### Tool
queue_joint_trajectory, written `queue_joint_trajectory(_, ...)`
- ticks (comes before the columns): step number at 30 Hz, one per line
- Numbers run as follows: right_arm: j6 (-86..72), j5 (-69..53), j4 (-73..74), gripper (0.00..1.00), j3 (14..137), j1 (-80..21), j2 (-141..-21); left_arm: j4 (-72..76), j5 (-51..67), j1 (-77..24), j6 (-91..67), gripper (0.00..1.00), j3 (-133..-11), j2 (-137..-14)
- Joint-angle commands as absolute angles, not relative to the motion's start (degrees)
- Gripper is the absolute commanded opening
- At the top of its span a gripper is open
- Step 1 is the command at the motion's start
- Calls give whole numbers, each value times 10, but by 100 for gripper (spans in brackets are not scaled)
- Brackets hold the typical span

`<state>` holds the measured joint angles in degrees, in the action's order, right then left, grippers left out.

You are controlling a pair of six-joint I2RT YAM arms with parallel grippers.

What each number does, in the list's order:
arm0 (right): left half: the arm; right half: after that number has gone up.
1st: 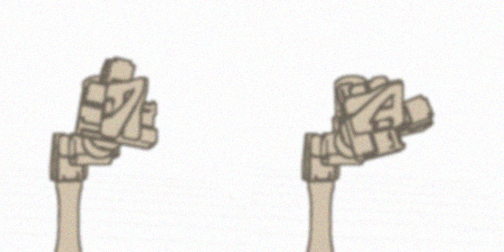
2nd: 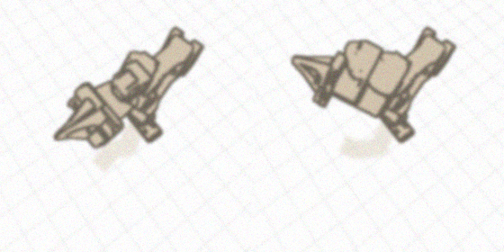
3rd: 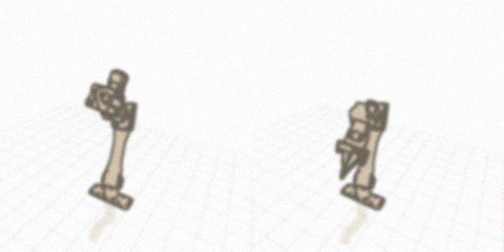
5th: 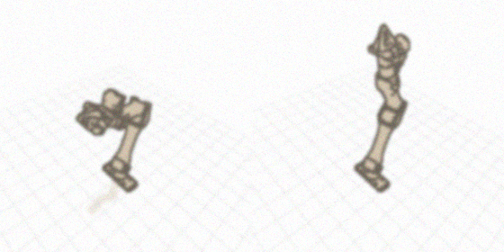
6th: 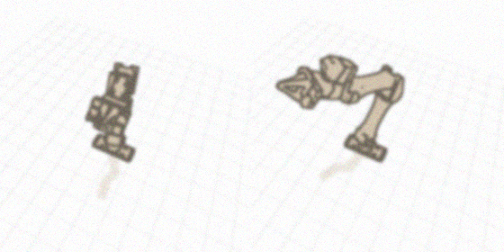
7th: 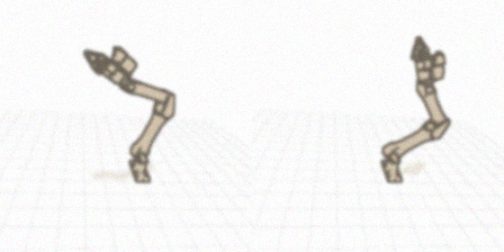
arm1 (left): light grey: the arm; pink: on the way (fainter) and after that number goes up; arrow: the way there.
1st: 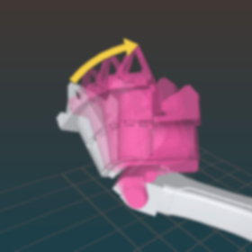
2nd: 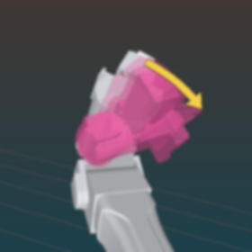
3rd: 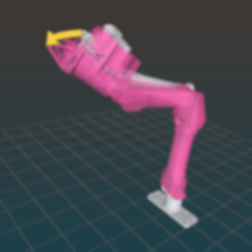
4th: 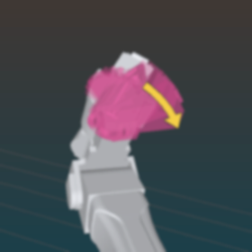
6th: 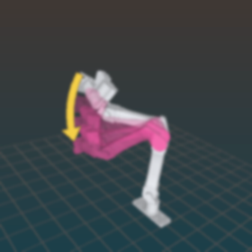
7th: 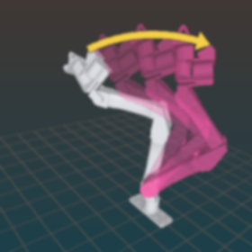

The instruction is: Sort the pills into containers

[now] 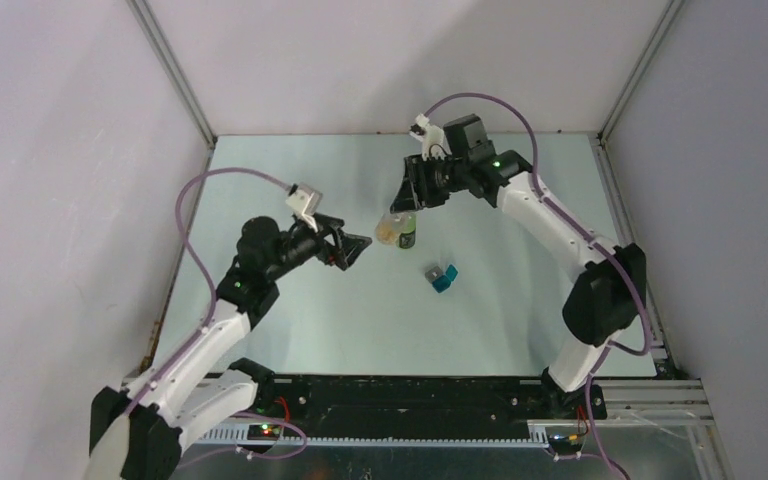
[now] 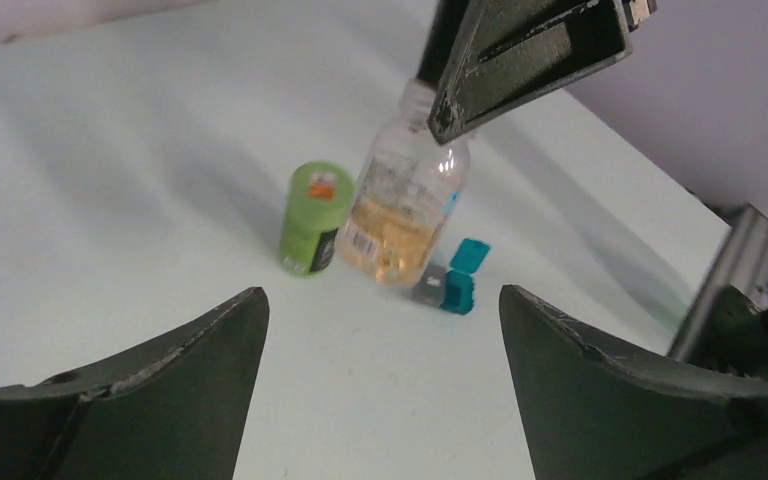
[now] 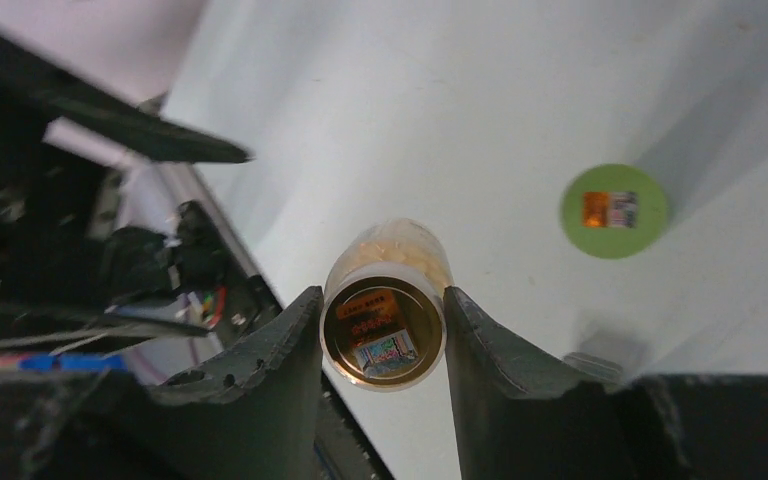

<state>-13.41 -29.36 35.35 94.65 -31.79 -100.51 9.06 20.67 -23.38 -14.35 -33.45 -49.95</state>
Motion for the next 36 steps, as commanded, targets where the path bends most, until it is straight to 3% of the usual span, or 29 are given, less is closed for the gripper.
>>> queue_joint_trajectory(1,-85,-471,361,30,977,-312,-953,121,375,-231,-74,90,-419,-574)
queue_joint_trajectory(11,-65,-483,365,31,999,-314,-931,130,506,-232,-64,87,-499,-678)
queue_joint_trajectory(23,-43,-507,346,31,995,-327,-931,138,539,-232,-71,70,-471,-683)
queue_joint_trajectory(32,-53,-496,322,33,979,-330,-921,109,542,-233,-57,73,-473,-685)
queue_joint_trajectory(35,-61,-493,306,33,968,-330,-913,91,544,-233,-46,66,-477,-688)
queue_joint_trajectory(36,-62,-492,303,33,964,-330,-911,89,544,-232,-45,59,-477,-688)
